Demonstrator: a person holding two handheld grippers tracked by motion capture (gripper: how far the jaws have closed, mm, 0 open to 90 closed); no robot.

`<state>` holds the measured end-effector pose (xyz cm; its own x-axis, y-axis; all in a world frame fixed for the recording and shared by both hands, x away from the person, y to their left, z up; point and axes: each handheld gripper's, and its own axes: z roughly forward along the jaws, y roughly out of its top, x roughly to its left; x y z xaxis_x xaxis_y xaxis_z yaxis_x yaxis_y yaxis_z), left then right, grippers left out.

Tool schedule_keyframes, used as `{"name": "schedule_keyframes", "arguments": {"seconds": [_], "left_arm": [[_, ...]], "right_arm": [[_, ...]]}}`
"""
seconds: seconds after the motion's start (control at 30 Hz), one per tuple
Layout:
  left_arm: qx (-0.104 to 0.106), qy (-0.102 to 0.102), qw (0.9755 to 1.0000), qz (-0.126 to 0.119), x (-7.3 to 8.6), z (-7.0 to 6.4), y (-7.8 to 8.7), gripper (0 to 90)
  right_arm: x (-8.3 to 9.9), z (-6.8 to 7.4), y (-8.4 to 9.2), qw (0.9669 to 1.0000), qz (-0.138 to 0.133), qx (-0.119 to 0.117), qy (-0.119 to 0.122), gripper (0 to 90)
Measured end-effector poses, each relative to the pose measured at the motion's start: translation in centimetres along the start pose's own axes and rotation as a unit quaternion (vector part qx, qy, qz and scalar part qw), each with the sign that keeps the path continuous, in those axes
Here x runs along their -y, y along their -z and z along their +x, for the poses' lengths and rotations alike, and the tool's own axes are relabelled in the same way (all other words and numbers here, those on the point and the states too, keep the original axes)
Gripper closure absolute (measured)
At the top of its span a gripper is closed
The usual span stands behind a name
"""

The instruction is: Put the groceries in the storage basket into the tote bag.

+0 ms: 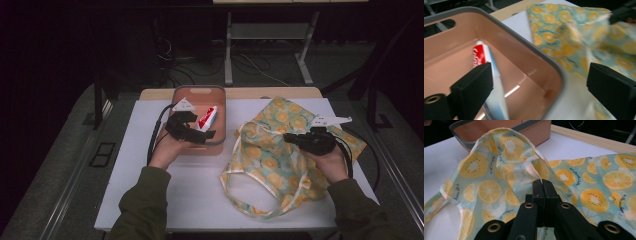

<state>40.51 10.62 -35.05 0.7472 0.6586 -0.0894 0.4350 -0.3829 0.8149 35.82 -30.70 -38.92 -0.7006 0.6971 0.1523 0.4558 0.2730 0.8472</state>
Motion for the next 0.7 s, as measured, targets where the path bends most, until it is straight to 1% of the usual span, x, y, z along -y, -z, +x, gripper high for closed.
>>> {"name": "schedule_keyframes", "arguments": {"seconds": [0.07,0.1,0.13,0.17,0.3,0.37,0.4,0.43,0.47,0.53,0.6,0.63,0.67,0.7], "left_arm": [[-0.009,0.000,1.0000,0.004,-0.3,0.7,-0.7,13.5],[-0.017,0.000,0.9998,0.006,-0.5,1.0,-1.1,15.3],[-0.022,-0.001,0.9997,0.010,-0.6,1.4,-1.4,15.3],[-0.023,0.004,0.9996,0.013,-0.7,1.8,-1.7,17.1],[-0.038,0.008,0.9988,0.032,-1.0,3.1,-3.0,22.8],[-0.043,0.010,0.9981,0.044,-1.0,3.7,-3.7,25.0],[-0.046,0.011,0.9974,0.054,-1.1,4.0,-3.9,27.5],[-0.049,0.006,0.9973,0.053,-1.2,4.1,-4.1,28.7],[-0.051,0.007,0.9971,0.056,-1.2,4.3,-4.3,29.7],[-0.058,0.005,0.9957,0.072,-1.3,4.8,-4.8,31.1],[-0.055,0.011,0.9949,0.084,-1.1,5.2,-5.5,32.0],[-0.056,0.014,0.9941,0.092,-0.9,5.4,-6.0,32.2],[-0.059,0.011,0.9928,0.104,-0.7,5.6,-6.5,32.2],[-0.056,0.016,0.9921,0.111,-0.6,5.7,-6.7,32.3]], "right_arm": [[0.0,-0.1,0.1,1.0000,0.000,-0.001,-0.001,89.8],[0.0,-0.1,0.1,1.0000,-0.001,-0.002,-0.002,89.8],[0.0,-0.1,0.1,1.0000,-0.001,-0.002,-0.002,89.8],[0.0,-0.1,0.1,1.0000,-0.002,-0.002,-0.001,89.8],[0.0,0.0,0.1,1.0000,-0.002,-0.003,-0.001,89.8],[0.0,0.0,0.1,1.0000,-0.002,-0.003,0.000,89.8],[0.0,0.0,0.1,1.0000,-0.003,-0.004,0.000,89.8],[0.0,0.0,0.1,1.0000,-0.003,-0.004,0.000,89.8],[0.0,0.0,0.1,1.0000,-0.003,-0.005,0.001,89.8],[0.0,0.0,0.0,1.0000,-0.002,-0.006,0.001,89.8],[0.0,0.0,-0.1,1.0000,-0.002,-0.006,0.001,89.8],[0.0,0.0,-0.1,1.0000,-0.002,-0.006,0.001,89.8],[0.0,0.0,-0.1,1.0000,-0.002,-0.006,0.002,89.8],[0.0,0.1,-0.1,1.0000,-0.002,-0.006,0.001,89.8]]}}
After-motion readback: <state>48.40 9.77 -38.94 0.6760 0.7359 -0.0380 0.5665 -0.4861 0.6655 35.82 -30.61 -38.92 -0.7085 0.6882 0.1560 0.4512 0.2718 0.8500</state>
